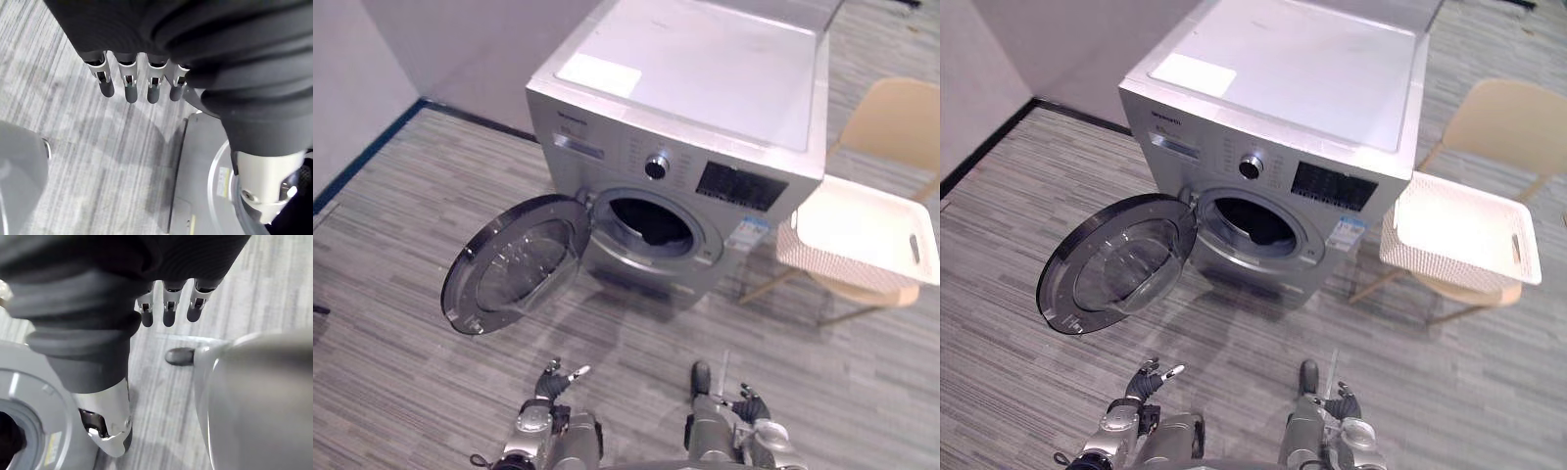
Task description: Pick up the laundry basket with both hands and put the clothes into the washing machine.
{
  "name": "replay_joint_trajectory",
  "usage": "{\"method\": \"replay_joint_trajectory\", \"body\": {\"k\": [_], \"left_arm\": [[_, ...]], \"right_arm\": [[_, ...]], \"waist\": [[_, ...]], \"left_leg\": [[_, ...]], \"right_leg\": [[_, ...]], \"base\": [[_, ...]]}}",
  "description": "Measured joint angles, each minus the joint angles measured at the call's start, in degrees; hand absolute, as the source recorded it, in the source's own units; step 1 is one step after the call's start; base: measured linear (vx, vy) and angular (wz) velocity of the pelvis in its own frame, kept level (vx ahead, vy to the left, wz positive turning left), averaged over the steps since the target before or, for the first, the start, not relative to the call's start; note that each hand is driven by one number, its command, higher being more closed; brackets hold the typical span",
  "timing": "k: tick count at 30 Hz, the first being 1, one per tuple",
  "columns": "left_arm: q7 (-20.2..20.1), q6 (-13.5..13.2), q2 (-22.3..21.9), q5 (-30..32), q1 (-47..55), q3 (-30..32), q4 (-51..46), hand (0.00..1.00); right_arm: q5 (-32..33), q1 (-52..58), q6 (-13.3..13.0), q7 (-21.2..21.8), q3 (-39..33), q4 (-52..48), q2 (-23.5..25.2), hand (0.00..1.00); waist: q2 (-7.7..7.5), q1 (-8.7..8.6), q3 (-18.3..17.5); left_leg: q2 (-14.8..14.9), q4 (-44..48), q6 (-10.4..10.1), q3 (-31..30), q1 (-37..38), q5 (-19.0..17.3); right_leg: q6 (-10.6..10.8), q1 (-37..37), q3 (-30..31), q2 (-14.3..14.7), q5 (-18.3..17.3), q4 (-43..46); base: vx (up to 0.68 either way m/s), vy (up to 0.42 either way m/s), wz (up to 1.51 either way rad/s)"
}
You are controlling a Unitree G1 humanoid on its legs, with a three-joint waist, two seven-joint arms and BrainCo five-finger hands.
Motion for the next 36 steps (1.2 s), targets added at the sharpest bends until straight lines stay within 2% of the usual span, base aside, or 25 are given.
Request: {"method": "replay_joint_trajectory", "body": {"k": [1,2,3,4,6,7,10,12,15,18,20,21,24,26,28,31,33,36], "left_arm": [[0.00,0.00,0.39,-0.09,0.45,0.18,-0.15,0.00],[-0.05,0.00,0.88,-0.14,0.87,0.15,-0.37,0.00],[-0.08,-0.01,1.16,-0.18,0.92,0.18,-0.66,0.00],[-0.03,-0.01,1.32,-0.17,0.98,0.21,-1.47,0.00],[0.00,-0.03,1.58,-0.20,0.66,0.19,-1.90,0.00],[0.02,-0.03,1.32,-0.22,0.47,0.18,-2.46,0.00],[0.11,-0.15,0.62,-0.61,0.86,0.12,-5.57,0.00],[0.28,-0.20,0.40,-1.46,0.77,-0.03,-10.10,0.00],[1.11,-0.69,0.54,-3.82,0.74,-1.02,-23.08,0.00],[1.28,-2.43,1.50,-5.39,0.22,-0.49,-33.13,0.00],[2.27,-3.89,2.87,-5.44,-1.48,2.15,-36.55,0.00],[3.38,-4.41,4.00,-5.46,-3.13,4.10,-37.02,0.00],[6.94,-4.64,11.07,-5.49,-8.24,11.61,-36.95,0.00],[10.22,-4.75,19.38,-5.48,-11.66,16.25,-34.64,0.00],[12.28,-4.98,24.25,-5.17,-14.96,17.23,-31.44,0.00],[12.80,-4.92,28.26,-4.32,-19.41,17.19,-26.07,0.00],[13.38,-3.93,29.24,-2.76,-21.88,16.71,-22.44,0.00],[13.52,-2.14,29.32,-1.00,-23.87,15.77,-16.75,0.00]], "right_arm": [[0.01,-0.35,-0.04,0.21,0.92,-0.02,0.04,0.00],[0.02,-0.14,-0.08,0.28,0.92,-0.02,0.17,0.00],[0.04,0.00,-0.20,0.27,0.90,-0.05,0.11,0.00],[0.04,0.20,-0.30,0.28,0.90,-0.09,-0.02,0.00],[0.02,-0.14,-0.45,0.24,0.86,-0.11,-0.32,0.00],[0.02,-0.14,-0.44,0.25,0.82,-0.05,-0.47,0.00],[0.07,0.37,-0.58,0.09,0.34,0.09,-0.61,0.00],[0.10,0.35,-0.68,-0.09,-0.46,0.09,-0.88,0.00],[0.15,0.45,-0.69,-0.24,-0.93,0.08,-1.78,0.00],[0.14,0.67,-0.71,-0.72,-1.99,-0.08,-1.92,0.00],[0.13,0.79,-0.79,-0.70,-2.00,-0.12,-2.22,0.00],[0.12,0.83,-0.79,-0.69,-2.00,-0.12,-2.39,0.00],[0.07,0.79,-0.76,-0.51,-2.40,-0.16,-2.82,0.00],[0.10,0.82,-0.75,-0.28,-3.05,-0.20,-3.55,0.00],[0.11,1.03,-0.75,0.22,-3.82,-0.20,-4.24,0.00],[0.31,0.78,-0.77,0.37,-4.29,-0.48,-4.37,0.00],[1.32,0.81,-0.86,0.35,-4.29,-1.34,-4.37,0.00],[2.58,0.91,-0.96,0.38,-4.13,-3.00,-4.28,0.00]], "waist": [[0.68,0.25,0.53],[1.10,0.79,0.71],[1.07,1.51,0.71],[0.55,1.71,0.40],[0.33,1.37,0.38],[0.55,1.22,0.34],[0.31,1.34,0.09],[0.29,1.31,-0.42],[0.50,1.44,-0.77],[0.77,1.93,-0.98],[0.86,2.07,-1.15],[0.90,2.33,-1.18],[0.87,2.89,-1.21],[0.79,3.22,-1.23],[0.74,3.92,-1.21],[-0.22,5.19,-1.24],[-1.02,5.86,-1.25],[-1.54,5.91,-1.15]], "left_leg": [[0.44,-2.65,0.70,1.68,1.16,1.64],[0.39,-4.93,0.83,2.74,2.38,2.78],[0.12,-6.65,0.73,3.40,3.16,3.63],[-0.50,-8.12,0.65,3.60,3.19,4.50],[-1.90,-10.67,0.85,3.61,3.19,6.41],[-2.18,-11.89,0.71,3.34,3.69,7.51],[-2.60,-14.77,0.15,2.45,6.94,8.86],[-2.75,-16.31,-0.17,1.29,7.06,10.06],[-3.16,-19.37,-0.43,-0.67,7.31,12.36],[-3.24,-21.43,-0.55,-1.12,9.70,13.12],[-3.37,-22.80,-0.52,-0.95,10.73,13.74],[-3.41,-23.33,-0.51,-0.82,10.85,14.00],[-3.37,-24.80,-0.55,-0.39,11.11,14.79],[-3.32,-24.82,-0.55,0.18,11.07,14.79],[-3.09,-24.83,-0.54,0.22,10.94,14.79],[-2.44,-24.53,-0.53,0.40,9.45,14.79],[-2.22,-23.49,-0.49,0.42,7.07,14.82],[-1.32,-21.63,-0.47,0.09,3.55,14.79]], "right_leg": [[0.24,-0.33,-0.92,1.93,-0.75,9.51],[0.65,1.23,-1.06,3.51,-2.82,14.55],[1.43,3.41,-1.45,5.13,-6.37,15.24],[1.93,6.15,-2.19,6.28,-7.85,12.77],[2.74,8.71,-3.76,6.06,-7.19,6.65],[2.78,9.88,-4.32,6.23,-5.77,4.02],[2.18,13.98,-5.10,6.98,-4.33,0.04],[1.84,14.51,-6.48,7.13,-3.92,-1.12],[1.46,14.83,-8.47,7.17,-3.60,-2.10],[0.67,17.23,-8.99,7.49,-3.04,-3.79],[0.65,17.83,-8.86,7.50,-2.79,-4.36],[0.67,17.76,-8.76,7.50,-2.64,-4.52],[0.18,17.59,-8.32,7.77,-1.72,-5.66],[-0.05,17.63,-7.41,7.92,-1.06,-6.46],[-1.04,17.55,-7.08,8.22,-0.25,-6.79],[-2.02,16.27,-6.36,8.89,1.99,-7.57],[-2.01,14.36,-6.20,8.98,3.10,-7.57],[-1.98,11.85,-5.62,9.25,5.35,-7.57]], "base": [[-0.08,0.181,-0.68],[-0.09,0.186,-0.72],[-0.06,0.133,-0.52],[-0.05,0.071,-0.30],[-0.04,0.015,0.05],[0.00,-0.018,0.16],[0.02,-0.027,0.12],[-0.01,-0.060,0.31],[-0.02,-0.058,0.32],[-0.01,-0.023,0.08],[-0.01,-0.005,-0.05],[-0.03,0.003,-0.07],[-0.03,0.003,-0.08],[-0.01,0.012,-0.11],[-0.02,0.022,-0.05],[-0.04,0.027,-0.05],[-0.06,0.032,0.00],[-0.06,0.041,0.07]]}}
